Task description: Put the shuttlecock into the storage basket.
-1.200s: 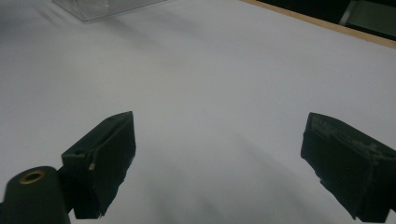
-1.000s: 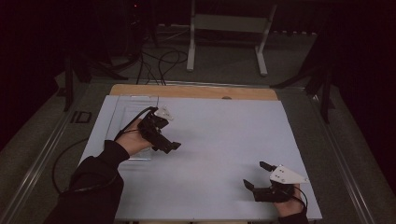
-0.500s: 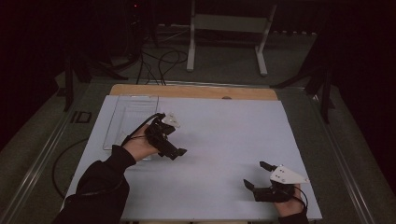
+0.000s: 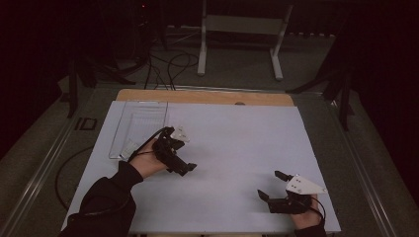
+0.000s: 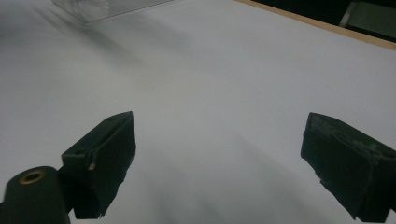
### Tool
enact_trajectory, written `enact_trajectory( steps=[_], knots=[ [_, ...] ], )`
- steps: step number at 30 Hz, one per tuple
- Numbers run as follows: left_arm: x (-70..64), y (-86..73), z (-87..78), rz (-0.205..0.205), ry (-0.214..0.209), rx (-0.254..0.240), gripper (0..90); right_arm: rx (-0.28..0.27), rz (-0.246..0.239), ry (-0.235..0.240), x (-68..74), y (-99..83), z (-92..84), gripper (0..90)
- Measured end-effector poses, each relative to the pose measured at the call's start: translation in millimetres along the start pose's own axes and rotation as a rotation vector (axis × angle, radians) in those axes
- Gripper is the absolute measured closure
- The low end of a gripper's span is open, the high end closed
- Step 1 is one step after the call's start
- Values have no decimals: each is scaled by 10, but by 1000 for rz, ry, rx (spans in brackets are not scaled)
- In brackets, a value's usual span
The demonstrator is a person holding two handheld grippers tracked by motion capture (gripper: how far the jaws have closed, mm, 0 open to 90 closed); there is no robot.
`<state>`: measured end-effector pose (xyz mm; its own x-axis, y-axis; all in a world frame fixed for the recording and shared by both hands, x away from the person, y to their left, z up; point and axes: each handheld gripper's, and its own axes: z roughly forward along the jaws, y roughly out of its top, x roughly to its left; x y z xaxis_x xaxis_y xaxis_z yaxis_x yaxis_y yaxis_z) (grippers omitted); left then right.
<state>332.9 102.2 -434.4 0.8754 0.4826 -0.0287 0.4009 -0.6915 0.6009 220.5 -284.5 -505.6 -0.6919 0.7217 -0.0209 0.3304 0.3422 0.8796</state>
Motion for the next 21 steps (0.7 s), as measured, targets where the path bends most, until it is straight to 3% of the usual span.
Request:
enact_trajectory(
  steps=[21],
  knots=[
    [-102,-336,78,-2,-34,7,2,0,0,-2,-1,0,-2,102]
  ],
)
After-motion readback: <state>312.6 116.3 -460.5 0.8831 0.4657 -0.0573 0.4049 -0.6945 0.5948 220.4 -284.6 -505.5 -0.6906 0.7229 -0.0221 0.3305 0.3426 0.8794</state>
